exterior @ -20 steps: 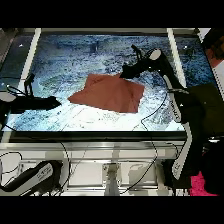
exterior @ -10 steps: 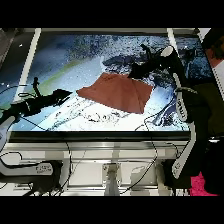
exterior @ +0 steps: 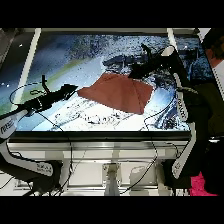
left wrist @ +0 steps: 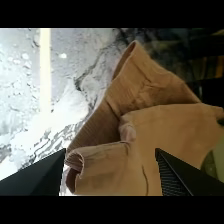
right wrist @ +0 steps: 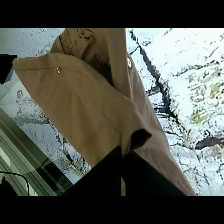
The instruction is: Fold the clothes and pants, and hang the long-sleeved shirts on hangers.
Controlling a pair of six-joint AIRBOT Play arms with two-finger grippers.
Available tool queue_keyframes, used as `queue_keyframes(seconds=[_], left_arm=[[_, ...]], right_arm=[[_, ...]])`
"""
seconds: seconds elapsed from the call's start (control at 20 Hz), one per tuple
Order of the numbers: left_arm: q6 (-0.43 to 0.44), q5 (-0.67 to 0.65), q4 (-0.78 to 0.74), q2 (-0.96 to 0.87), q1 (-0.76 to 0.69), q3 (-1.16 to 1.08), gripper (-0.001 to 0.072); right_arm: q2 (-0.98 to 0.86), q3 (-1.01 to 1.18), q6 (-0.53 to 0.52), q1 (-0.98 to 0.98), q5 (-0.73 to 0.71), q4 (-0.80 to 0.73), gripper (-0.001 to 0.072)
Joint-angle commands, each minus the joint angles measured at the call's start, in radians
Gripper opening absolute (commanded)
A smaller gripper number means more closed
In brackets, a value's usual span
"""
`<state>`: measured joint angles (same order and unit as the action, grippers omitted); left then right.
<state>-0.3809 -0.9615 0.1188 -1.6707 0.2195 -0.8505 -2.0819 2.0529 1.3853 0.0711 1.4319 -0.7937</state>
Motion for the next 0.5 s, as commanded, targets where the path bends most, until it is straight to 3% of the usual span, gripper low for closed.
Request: queue_keyframes(seconds=[0.0,0.15,0.2,0.25,0.3,0.35,0.45], left_arm=[[0.011,0.091,-0.045,-0.014,-0.040,-0.011,0.0617],[0.018,0.091,-0.055,-0.014,-0.076,-0.012,0.0555],[0.021,0.090,-0.055,-0.014,-0.085,-0.012,0.0487],[0.020,0.090,-0.054,-0.014,-0.092,-0.012,0.0374],[0.021,0.090,-0.053,-0.014,-0.094,-0.012,0.0157],[0.025,0.090,-0.043,-0.014,-0.094,-0.012,0.0018],[0.048,0.084,-0.014,-0.013,-0.090,-0.019,0.0015]], right_arm=[[0.000,0.000,0.000,-0.001,0.000,0.027,0.0010],[0.000,0.000,0.000,-0.001,0.000,0.037,0.0010],[0.000,0.000,0.000,-0.001,0.000,0.037,0.0010],[0.000,0.000,0.000,-0.001,0.000,0.037,0.0010],[0.000,0.000,0.000,-0.001,0.000,0.037,0.0010],[0.000,0.000,0.000,-0.001,0.000,0.037,0.0010],[0.000,0.000,0.000,-0.001,-0.004,0.029,0.0009]])
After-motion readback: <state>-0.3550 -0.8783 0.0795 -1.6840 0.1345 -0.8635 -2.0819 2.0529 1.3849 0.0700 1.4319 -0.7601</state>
